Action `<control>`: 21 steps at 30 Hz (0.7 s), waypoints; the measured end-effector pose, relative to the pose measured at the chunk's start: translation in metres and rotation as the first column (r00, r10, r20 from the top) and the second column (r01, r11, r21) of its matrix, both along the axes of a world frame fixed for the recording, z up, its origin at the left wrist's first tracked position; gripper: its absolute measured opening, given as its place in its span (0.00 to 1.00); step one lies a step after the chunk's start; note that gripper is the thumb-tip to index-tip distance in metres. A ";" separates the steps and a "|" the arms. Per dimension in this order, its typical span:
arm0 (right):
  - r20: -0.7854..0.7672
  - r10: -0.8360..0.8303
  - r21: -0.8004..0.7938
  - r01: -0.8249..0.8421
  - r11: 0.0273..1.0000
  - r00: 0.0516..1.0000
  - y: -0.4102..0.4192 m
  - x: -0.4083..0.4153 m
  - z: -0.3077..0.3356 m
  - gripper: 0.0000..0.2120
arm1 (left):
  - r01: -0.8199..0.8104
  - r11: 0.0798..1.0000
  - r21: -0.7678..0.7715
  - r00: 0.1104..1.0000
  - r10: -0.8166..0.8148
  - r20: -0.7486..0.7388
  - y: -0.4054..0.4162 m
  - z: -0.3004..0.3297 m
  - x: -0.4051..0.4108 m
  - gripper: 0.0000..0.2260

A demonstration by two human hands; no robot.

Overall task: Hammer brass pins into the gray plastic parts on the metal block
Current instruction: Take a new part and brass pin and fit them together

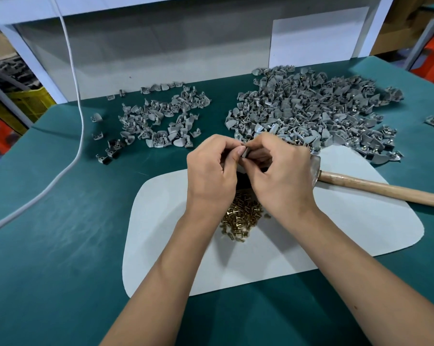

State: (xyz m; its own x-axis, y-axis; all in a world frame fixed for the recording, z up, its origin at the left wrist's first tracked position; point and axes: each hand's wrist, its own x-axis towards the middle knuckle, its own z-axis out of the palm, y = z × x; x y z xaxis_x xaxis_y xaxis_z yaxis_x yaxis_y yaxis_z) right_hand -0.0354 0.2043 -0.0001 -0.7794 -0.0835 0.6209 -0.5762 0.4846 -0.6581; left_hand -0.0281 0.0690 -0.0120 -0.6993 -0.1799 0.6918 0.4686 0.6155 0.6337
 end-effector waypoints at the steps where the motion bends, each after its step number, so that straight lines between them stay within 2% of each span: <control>1: -0.002 -0.002 -0.001 0.002 1.000 1.000 -0.001 0.000 -0.001 0.04 | -0.012 1.000 0.009 1.000 0.012 0.002 0.002 0.001 0.001 0.03; 14: -0.069 0.004 -0.025 -0.005 1.000 0.998 -0.003 0.000 -0.003 0.02 | -0.086 0.990 0.109 0.994 0.078 0.076 0.015 0.007 0.007 0.04; 21: -0.036 0.024 -0.033 -0.026 0.999 0.999 -0.002 -0.002 -0.005 0.04 | -0.080 0.988 0.135 0.993 0.067 0.100 0.013 0.006 0.006 0.03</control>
State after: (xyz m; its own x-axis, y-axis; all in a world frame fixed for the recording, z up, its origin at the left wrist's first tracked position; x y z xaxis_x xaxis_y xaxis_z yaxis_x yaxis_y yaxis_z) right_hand -0.0378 0.2026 -0.0049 -0.7546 -0.0814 0.6511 -0.6114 0.4477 -0.6525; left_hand -0.0223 0.0821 -0.0059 -0.7416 -0.3226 0.5882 0.3593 0.5495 0.7543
